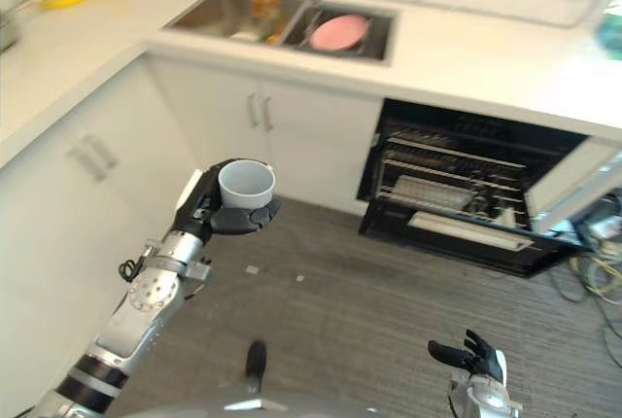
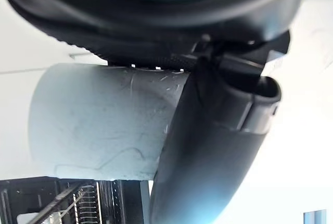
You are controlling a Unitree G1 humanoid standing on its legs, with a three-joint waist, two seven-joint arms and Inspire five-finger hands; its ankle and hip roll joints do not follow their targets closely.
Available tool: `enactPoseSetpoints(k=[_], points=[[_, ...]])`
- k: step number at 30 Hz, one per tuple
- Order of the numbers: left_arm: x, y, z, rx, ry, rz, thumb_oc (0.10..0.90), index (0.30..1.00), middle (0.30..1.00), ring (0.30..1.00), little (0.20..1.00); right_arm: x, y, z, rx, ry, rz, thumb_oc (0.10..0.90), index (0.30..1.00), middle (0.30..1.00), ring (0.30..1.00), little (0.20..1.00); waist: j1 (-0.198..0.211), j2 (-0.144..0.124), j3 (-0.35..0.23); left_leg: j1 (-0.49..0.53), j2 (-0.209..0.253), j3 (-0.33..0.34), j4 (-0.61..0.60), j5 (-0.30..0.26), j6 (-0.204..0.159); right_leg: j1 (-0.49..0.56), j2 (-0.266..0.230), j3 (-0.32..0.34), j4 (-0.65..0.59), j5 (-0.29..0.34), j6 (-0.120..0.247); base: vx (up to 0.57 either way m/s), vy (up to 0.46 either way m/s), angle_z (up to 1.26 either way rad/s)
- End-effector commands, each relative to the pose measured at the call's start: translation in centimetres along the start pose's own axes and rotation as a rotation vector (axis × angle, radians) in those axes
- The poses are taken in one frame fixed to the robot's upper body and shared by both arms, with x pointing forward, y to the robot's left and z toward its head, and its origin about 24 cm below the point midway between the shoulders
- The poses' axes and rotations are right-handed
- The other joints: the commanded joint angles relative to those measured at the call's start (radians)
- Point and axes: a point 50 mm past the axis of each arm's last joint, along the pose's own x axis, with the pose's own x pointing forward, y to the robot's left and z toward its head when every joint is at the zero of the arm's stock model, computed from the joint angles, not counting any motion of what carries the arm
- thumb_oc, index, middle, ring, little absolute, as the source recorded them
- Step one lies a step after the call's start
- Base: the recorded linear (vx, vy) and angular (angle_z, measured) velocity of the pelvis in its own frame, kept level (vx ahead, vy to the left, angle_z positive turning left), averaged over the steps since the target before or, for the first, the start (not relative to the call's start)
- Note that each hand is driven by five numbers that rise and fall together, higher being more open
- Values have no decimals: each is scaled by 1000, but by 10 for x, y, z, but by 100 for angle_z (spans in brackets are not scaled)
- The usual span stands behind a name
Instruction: Place the dishes in the dishwasher.
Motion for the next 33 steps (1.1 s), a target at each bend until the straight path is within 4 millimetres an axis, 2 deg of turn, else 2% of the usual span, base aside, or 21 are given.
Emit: enactPoseSetpoints(k=[1,2,3,4,6,7,8,9,12,13,15,19,20,22,23,24,25,26,29,31,33], points=[[24,-3,87,-37,-454,-38,400,300,300,300,300,1,-41,48,-37,-229,-115,800,900,900,900,900,-36,8,-16,37,120,2,5,-101,-173,-145,-124,-79,-62,239,59,87,240,-88],[27,-4,89,-28,-461,-48,400,300,300,300,300,-4,-32,69,-34,-330,-85,800,900,900,900,900,-45,5,-19,52,107,35,5,-128,-147,-190,-132,-64,18,264,65,87,240,-88],[27,-4,89,-28,-461,-48,400,300,300,300,300,-4,-32,69,-34,-330,-85,800,900,900,900,900,-45,5,-19,52,107,35,5,-128,-147,-190,-132,-64,18,264,65,13,515,-84],[30,-2,95,16,-491,-34,400,300,300,300,300,-22,-15,117,10,-573,-22,800,900,900,900,900,-55,20,9,105,101,124,5,-148,-120,-324,-110,-218,170,327,68,-61,558,-115],[31,3,101,52,-518,-3,400,300,300,300,300,-40,-4,150,63,-739,42,800,900,900,900,900,-46,35,19,132,84,175,5,-176,-108,-362,-146,-472,229,299,32,-15,582,-204],[30,6,97,65,-502,15,400,300,300,300,300,-57,9,178,83,-883,140,800,900,900,900,900,-47,32,13,156,76,235,5,-194,-102,-354,-126,-585,223,253,28,27,392,-223],[28,8,94,69,-493,26,400,300,300,300,300,-62,12,184,86,-918,169,800,900,900,900,900,-51,29,9,160,73,256,5,-191,-100,-362,-90,-604,202,242,22,26,337,-225],[27,11,91,73,-477,38,400,300,300,300,300,-69,14,191,86,-960,200,800,900,900,900,900,-51,25,4,169,65,274,5,-194,-97,-372,-47,-611,177,229,11,18,118,-165],[26,14,85,83,-453,49,400,300,300,300,300,-82,16,206,75,-1048,236,800,900,900,900,900,-51,17,-6,182,45,282,5,-206,-91,-368,-3,-588,113,229,-6,57,72,-68],[27,13,83,92,-447,51,400,300,300,300,300,-92,24,217,60,-1107,291,800,900,900,900,900,-43,7,-16,189,27,283,5,-209,-88,-307,-14,-558,9,244,-16,68,24,16],[28,10,82,104,-446,42,400,300,300,300,300,-103,26,227,81,-1175,314,800,900,900,900,900,-43,9,-31,192,23,282,5,-209,-91,-261,-1,-503,-46,250,-28,74,-6,0],[28,10,79,97,-443,56,400,300,300,300,300,-125,37,247,114,-1285,413,800,900,900,900,900,-26,19,-38,211,15,307,5,-214,-98,-216,-20,-536,-112,273,-20,38,-27,37],[28,9,78,92,-443,47,400,300,300,300,300,-131,40,251,119,-1307,447,800,900,900,900,900,-22,21,-34,214,12,309,21,-193,-109,-204,-29,-527,-127,286,-26,18,-87,34],[28,10,78,98,-441,47,400,300,300,300,300,-135,41,253,129,-1323,473,800,900,900,900,900,-20,15,-25,196,8,298,89,-218,-121,-184,-38,-519,-139,276,-31,16,-77,21],[29,9,79,78,-452,47,400,300,300,300,300,-143,46,258,127,-1357,516,800,900,900,900,900,-11,-1,7,108,28,290,297,-178,-177,-160,-62,-514,-151,279,-42,-11,-87,14],[30,8,80,72,-457,46,400,300,300,300,300,-147,47,262,134,-1376,536,800,900,900,900,900,-7,-9,22,68,47,291,388,-147,-216,-152,-71,-515,-159,277,-49,-57,-101,23],[31,8,80,72,-459,46,400,300,300,300,300,-147,47,262,135,-1377,536,800,900,900,900,900,-8,-8,24,59,52,287,404,-151,-220,-153,-67,-516,-159,277,-51,1,-43,32],[32,7,79,59,-458,60,400,300,300,300,300,-151,53,264,146,-1385,566,800,900,900,900,900,14,-2,32,7,59,241,450,-115,-242,-148,-65,-512,-162,246,-55,46,13,29],[29,8,76,67,-449,81,400,300,300,300,300,-154,57,265,140,-1402,568,800,900,900,900,900,15,10,21,20,108,281,231,-144,-189,-149,-81,-526,-162,253,-27,156,98,6],[29,8,76,79,-448,79,400,300,300,300,300,-153,61,264,147,-1393,565,800,900,900,900,900,35,11,9,25,151,285,75,-92,-177,-138,-91,-519,-162,246,-11,240,133,0],[30,8,77,88,-451,86,400,300,300,300,300,-153,64,265,151,-1394,568,800,900,900,900,900,45,17,7,27,158,268,36,-69,-183,-128,-86,-512,-162,233,-9,145,60,-40]])
